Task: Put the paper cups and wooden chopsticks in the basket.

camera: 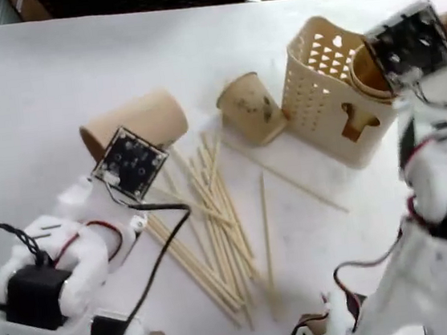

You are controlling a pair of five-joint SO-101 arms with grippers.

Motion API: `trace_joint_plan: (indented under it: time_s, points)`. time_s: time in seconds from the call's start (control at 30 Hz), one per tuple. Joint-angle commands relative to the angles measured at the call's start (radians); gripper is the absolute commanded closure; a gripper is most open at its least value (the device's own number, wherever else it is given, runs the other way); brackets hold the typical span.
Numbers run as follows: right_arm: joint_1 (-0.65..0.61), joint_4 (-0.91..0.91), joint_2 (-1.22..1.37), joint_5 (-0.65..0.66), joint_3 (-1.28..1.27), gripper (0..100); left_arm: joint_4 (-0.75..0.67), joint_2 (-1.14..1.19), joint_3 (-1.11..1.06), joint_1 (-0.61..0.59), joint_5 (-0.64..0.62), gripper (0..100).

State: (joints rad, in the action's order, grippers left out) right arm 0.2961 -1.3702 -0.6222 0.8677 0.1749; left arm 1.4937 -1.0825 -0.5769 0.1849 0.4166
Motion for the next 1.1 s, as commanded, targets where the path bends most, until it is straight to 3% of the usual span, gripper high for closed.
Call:
trace_joint_plan:
  time_s: [0.0,0.27,0.47,0.63,0.77,0.93,1.07]
  points:
    - [-0.033,0.024,0.073,0.054,0.043,97.9,-0.026,-0.015,0.0,-0.008,-0.011,98]
    - [-0.045,0.045,0.16,0.074,0.043,97.9,-0.025,-0.015,0.0,-0.008,-0.012,98]
    - [-0.076,-0.038,0.179,0.114,0.043,97.1,-0.023,-0.015,0.006,-0.008,-0.012,98]
    - [-0.093,-0.054,0.17,0.098,0.08,80.3,-0.028,-0.016,0.009,-0.002,-0.012,98]
    - [-0.076,-0.094,0.17,-0.034,0.241,73.3,-0.061,-0.012,0.043,-0.007,-0.012,98]
    - [-0.022,-0.338,0.17,-0.046,0.471,77.9,-0.178,-0.012,0.083,-0.001,-0.009,98]
    - [0.111,-0.349,0.165,-0.048,0.404,98.4,-0.339,-0.012,0.077,0.001,-0.008,98]
